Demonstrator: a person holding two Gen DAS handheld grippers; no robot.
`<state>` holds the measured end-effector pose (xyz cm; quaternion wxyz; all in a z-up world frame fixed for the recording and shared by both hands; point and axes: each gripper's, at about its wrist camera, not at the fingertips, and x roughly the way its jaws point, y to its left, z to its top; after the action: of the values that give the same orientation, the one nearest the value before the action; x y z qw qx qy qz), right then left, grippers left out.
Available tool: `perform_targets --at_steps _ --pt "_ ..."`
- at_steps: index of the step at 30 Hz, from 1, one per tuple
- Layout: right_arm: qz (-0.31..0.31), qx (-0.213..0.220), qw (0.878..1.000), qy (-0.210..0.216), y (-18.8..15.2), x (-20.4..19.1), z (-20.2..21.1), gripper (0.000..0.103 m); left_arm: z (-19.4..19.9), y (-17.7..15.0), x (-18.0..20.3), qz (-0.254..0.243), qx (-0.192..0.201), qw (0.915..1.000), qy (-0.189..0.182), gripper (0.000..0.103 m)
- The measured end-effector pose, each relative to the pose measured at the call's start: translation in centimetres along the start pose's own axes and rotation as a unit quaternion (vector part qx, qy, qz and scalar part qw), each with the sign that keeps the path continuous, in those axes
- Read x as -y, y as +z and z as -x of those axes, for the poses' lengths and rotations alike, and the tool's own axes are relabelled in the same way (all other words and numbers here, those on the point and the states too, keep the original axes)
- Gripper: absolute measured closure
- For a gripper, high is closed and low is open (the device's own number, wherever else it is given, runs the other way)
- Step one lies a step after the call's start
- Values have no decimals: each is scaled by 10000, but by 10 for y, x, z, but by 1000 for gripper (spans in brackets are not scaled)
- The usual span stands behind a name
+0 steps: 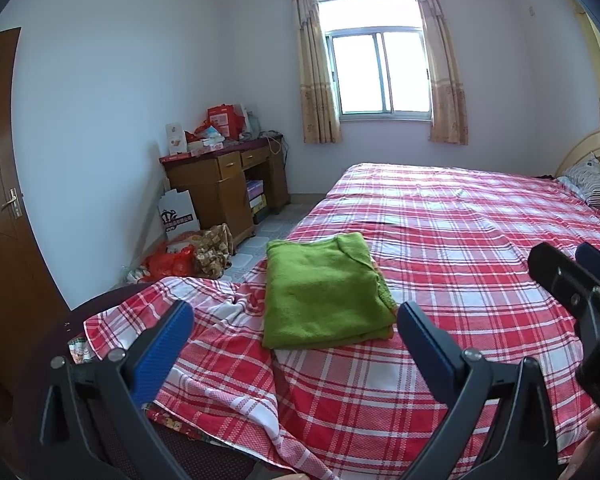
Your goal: Fold small clothes
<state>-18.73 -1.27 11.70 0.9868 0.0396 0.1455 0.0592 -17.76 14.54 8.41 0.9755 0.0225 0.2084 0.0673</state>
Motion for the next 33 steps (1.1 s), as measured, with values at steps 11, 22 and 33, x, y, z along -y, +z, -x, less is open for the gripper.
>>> perform_targets --at_steps 11,22,33 --pt "-18 -36 10000 7 0 1 -1 24 -3 -1 -1 5 -57 10000 -33 0" --pt "-60 -94 9999 -12 -4 4 -3 23 -11 -5 2 -25 -158 9999 -53 0" --pt "-254 -262 9993 -97 -13 19 -16 23 -31 -12 8 -154 -358 9990 222 0"
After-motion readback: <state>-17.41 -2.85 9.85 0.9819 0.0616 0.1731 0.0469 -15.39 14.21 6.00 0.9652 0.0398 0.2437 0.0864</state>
